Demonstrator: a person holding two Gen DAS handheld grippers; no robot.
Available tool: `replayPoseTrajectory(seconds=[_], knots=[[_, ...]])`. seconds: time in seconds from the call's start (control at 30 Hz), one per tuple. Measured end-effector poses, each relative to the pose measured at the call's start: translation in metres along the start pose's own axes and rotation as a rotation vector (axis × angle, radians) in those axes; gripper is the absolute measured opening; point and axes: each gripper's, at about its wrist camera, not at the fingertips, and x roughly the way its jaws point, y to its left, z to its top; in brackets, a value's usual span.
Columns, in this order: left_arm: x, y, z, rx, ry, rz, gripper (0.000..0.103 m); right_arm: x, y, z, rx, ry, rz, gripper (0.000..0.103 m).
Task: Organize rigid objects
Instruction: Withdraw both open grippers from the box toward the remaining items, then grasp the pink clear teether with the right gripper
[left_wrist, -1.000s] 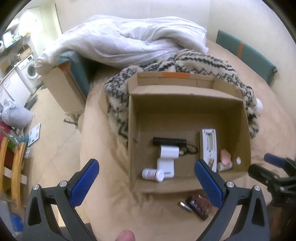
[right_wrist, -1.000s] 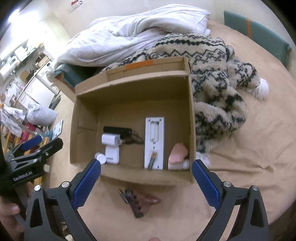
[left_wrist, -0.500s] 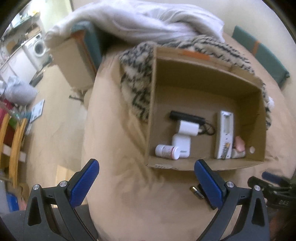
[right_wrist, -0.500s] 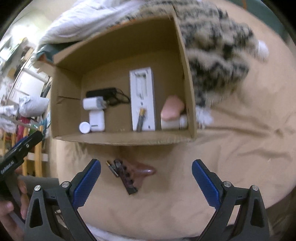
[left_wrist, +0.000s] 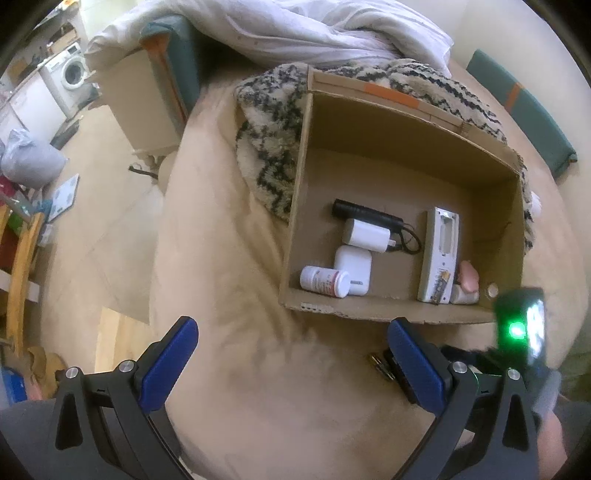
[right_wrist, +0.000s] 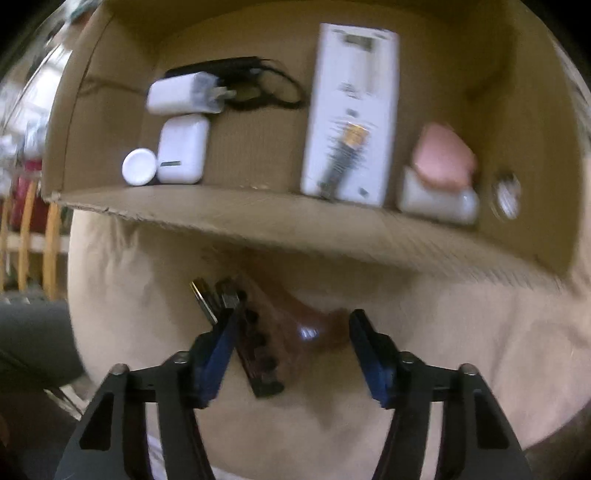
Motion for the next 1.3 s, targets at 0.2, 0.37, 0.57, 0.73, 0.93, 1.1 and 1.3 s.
replayPoseTrajectory(seconds=[0.2, 0.37, 0.57, 0.73, 0.93, 1.1, 1.3], knots=[[-0.002, 0.000, -0.003, 0.002, 0.008, -0.024, 0.102, 0.002, 0.004, -0.005, -0.025, 0.023, -0.100, 0.049], [-0.001, 0.003, -0.001, -0.023, 0.017, -0.040, 0.102, 0.010, -0.007, -0.012, -0.003, 0.074, -0.176, 0.049], [0.003, -0.006, -0.001, 0.009, 0.012, -0.004, 0.102, 0.020, 0.007, -0.009, -0.103, 0.001, -0.232, 0.056], [0.011, -0.006, -0.003, 0.024, 0.018, 0.038, 0.102, 0.014, 0.017, -0.012, -0.167, -0.016, -0.221, 0.033], [0.014, 0.002, -0.002, 0.012, 0.016, 0.070, 0.102, -0.002, 0.004, -0.020, -0.082, -0.031, -0.101, 0.031], [0.012, 0.003, -0.001, 0.011, 0.002, 0.082, 0.102, -0.032, -0.001, -0.036, -0.066, -0.063, -0.021, 0.031], [0.014, -0.004, -0.001, 0.031, 0.008, 0.088, 0.102, -0.075, 0.006, -0.043, -0.069, -0.136, 0.052, 0.031]])
